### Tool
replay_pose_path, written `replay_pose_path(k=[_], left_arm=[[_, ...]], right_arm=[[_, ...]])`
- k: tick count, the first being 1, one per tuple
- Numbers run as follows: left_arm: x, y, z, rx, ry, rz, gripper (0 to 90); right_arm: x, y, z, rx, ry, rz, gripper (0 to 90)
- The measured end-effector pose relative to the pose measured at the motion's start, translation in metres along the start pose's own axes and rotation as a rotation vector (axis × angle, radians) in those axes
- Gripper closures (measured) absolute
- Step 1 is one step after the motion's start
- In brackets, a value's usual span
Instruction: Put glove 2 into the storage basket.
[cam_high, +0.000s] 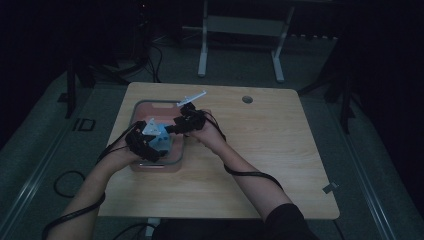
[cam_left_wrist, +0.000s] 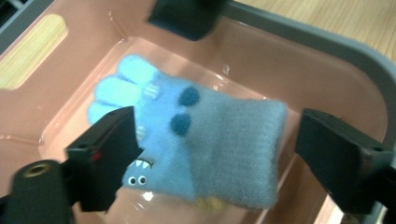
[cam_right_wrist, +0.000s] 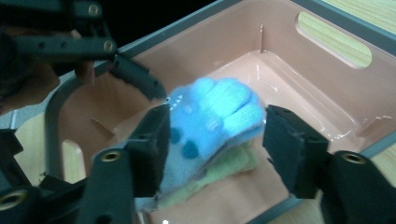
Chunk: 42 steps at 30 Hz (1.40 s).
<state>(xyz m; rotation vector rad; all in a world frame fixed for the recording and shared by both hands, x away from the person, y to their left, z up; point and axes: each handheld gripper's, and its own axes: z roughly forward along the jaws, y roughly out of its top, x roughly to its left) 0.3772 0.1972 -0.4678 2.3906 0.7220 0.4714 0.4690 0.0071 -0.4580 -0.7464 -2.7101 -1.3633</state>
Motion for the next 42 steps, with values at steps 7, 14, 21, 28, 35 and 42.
replay_pose_path(k=[7, 14, 21, 28, 35, 42], left_arm=[[-0.008, 0.008, -0.002, -0.015, -0.004, -0.02, 1.4], [-0.017, 0.015, 0.001, -0.03, -0.024, -0.017, 1.4], [-0.028, 0.024, 0.001, -0.061, -0.042, 0.002, 1.4], [-0.041, 0.031, 0.003, -0.087, -0.058, 0.017, 1.4], [-0.051, 0.036, 0.006, -0.106, -0.081, 0.025, 1.4], [-0.067, 0.042, 0.011, -0.132, -0.097, 0.047, 1.4]], right_arm=[[-0.001, -0.01, -0.01, -0.025, 0.047, 0.002, 21.7], [-0.003, -0.019, -0.018, -0.019, 0.03, -0.05, 18.8], [-0.006, -0.031, -0.027, -0.022, 0.011, -0.051, 18.9], [-0.009, -0.04, -0.039, -0.025, -0.01, -0.058, 18.8], [-0.011, -0.052, -0.048, -0.025, -0.026, -0.069, 18.1], [-0.015, -0.065, -0.057, -0.02, -0.039, -0.067, 17.2]])
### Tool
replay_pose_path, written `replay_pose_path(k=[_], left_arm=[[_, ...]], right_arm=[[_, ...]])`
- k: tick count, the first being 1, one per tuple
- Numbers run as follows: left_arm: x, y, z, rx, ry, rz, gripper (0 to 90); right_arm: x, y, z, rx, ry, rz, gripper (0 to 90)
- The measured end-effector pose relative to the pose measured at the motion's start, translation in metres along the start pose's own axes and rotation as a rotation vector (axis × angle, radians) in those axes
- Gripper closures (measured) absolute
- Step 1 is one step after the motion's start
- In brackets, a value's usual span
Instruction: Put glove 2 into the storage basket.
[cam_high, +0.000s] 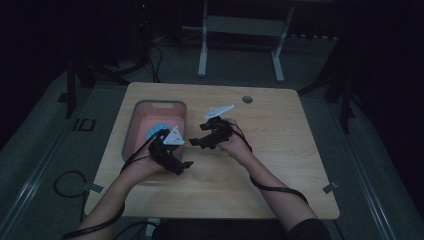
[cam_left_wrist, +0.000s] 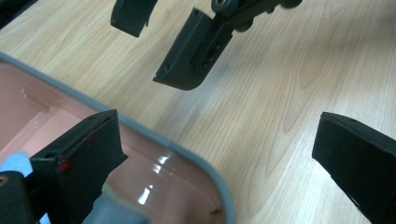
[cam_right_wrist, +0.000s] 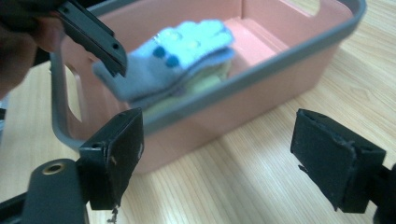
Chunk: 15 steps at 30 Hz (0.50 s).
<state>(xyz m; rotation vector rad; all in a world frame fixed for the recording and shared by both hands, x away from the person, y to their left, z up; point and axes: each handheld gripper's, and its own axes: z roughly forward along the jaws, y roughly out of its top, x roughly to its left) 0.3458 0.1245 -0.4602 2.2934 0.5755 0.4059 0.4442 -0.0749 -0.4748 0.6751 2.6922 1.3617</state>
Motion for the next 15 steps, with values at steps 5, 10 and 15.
replay_pose_path(k=[5, 10, 15], left_arm=[[-0.01, 0.004, 0.005, -0.022, -0.013, 0.007, 1.5], [-0.021, 0.01, 0.011, -0.043, -0.023, 0.023, 1.5], [-0.031, 0.014, 0.019, -0.054, -0.056, 0.033, 1.4]], right_arm=[[-0.003, -0.012, -0.005, 0.012, -0.003, 0.004, 17.2], [-0.006, -0.025, -0.007, 0.022, -0.01, 0.015, 17.2], [-0.008, -0.038, -0.009, 0.031, -0.01, 0.031, 17.2]])
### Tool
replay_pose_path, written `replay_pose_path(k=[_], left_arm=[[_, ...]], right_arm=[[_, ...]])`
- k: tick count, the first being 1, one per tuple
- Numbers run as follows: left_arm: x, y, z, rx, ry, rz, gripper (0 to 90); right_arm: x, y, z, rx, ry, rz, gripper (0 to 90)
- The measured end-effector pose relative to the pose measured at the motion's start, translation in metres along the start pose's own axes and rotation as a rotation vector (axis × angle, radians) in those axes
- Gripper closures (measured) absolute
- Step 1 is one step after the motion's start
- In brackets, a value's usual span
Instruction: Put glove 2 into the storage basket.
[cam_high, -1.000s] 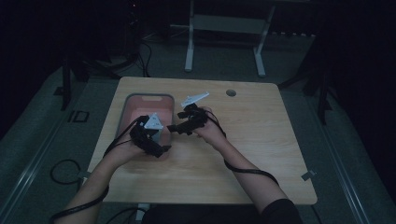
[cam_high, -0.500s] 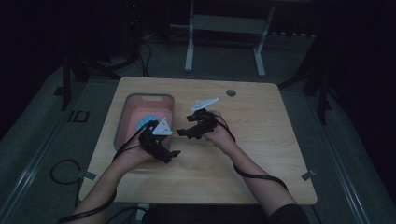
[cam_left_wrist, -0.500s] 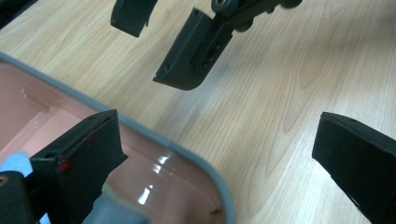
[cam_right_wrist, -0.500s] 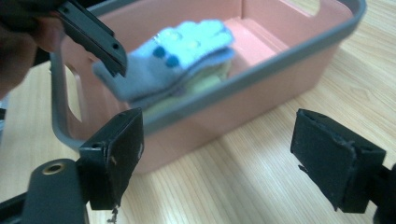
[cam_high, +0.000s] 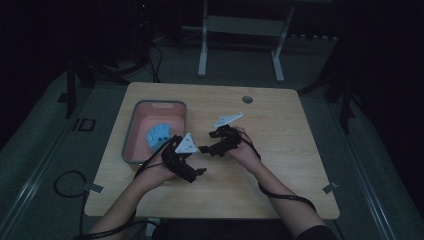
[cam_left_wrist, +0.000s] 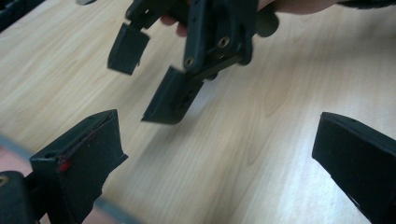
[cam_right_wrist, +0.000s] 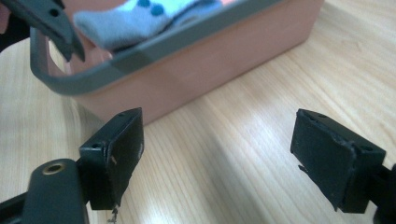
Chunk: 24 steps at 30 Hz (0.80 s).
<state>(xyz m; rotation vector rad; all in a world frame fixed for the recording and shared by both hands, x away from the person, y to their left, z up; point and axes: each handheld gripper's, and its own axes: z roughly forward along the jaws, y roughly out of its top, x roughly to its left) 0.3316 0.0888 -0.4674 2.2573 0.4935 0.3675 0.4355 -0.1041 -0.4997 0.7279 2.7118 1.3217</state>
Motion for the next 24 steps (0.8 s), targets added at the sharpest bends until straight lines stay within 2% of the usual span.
replay_pose_path(k=[2, 10, 12, 16, 22, 24], left_arm=[[-0.003, 0.001, 0.004, 0.004, -0.027, -0.004, 1.4], [-0.018, -0.002, 0.022, 0.006, -0.073, 0.012, 1.4], [-0.019, -0.003, 0.026, 0.009, -0.079, 0.007, 1.4], [-0.023, -0.005, 0.032, 0.025, -0.077, 0.021, 1.4], [-0.032, -0.013, 0.049, 0.045, -0.109, 0.02, 1.4], [-0.034, -0.015, 0.054, 0.062, -0.108, 0.03, 1.4]], right_arm=[[-0.002, -0.004, 0.0, 0.001, 0.0, 0.006, 17.3], [-0.008, -0.022, -0.004, 0.004, -0.01, 0.035, 17.3], [-0.01, -0.028, -0.004, 0.002, -0.008, 0.051, 17.2], [-0.013, -0.038, -0.003, 0.013, -0.011, 0.056, 16.3], [-0.015, -0.051, -0.003, 0.017, -0.01, 0.067, 15.8], [-0.015, -0.055, -0.002, 0.026, -0.01, 0.067, 15.8]])
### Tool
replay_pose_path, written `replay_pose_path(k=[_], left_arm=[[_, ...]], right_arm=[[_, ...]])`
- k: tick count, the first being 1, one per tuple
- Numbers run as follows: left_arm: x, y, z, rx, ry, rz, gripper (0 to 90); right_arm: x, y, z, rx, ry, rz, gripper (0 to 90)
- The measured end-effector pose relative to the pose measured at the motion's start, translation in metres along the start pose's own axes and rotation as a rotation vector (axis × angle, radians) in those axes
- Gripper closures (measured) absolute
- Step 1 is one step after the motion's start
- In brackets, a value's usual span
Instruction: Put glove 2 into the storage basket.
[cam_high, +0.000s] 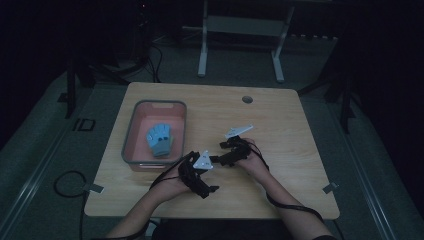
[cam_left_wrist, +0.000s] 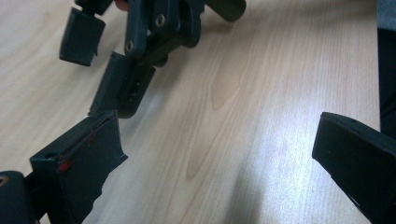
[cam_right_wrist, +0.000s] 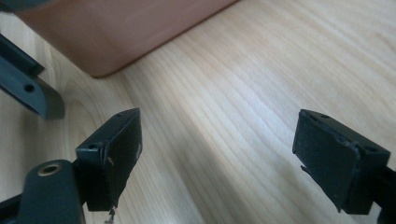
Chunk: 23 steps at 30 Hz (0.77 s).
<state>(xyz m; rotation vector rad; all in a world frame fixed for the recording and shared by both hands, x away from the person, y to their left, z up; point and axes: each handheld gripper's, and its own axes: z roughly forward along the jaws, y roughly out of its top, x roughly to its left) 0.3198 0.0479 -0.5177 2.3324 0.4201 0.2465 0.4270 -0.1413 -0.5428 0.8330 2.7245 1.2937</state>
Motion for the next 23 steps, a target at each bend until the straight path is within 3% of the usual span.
replay_pose_path(k=[9, 15, 17, 23], left_arm=[[-0.004, -0.008, 0.017, 0.018, 0.009, -0.004, 1.4], [-0.002, -0.015, 0.024, 0.004, 0.045, -0.04, 1.4], [-0.003, -0.016, 0.025, 0.009, 0.065, -0.036, 1.4], [-0.001, -0.016, 0.023, -0.02, 0.066, -0.058, 1.4]], right_arm=[[-0.001, -0.009, 0.0, -0.01, -0.03, -0.009, 15.9], [-0.002, -0.013, 0.0, -0.033, -0.06, 0.009, 16.4], [-0.002, -0.013, 0.0, -0.033, -0.063, 0.006, 16.6], [0.0, -0.013, 0.001, -0.026, -0.077, -0.007, 16.6]])
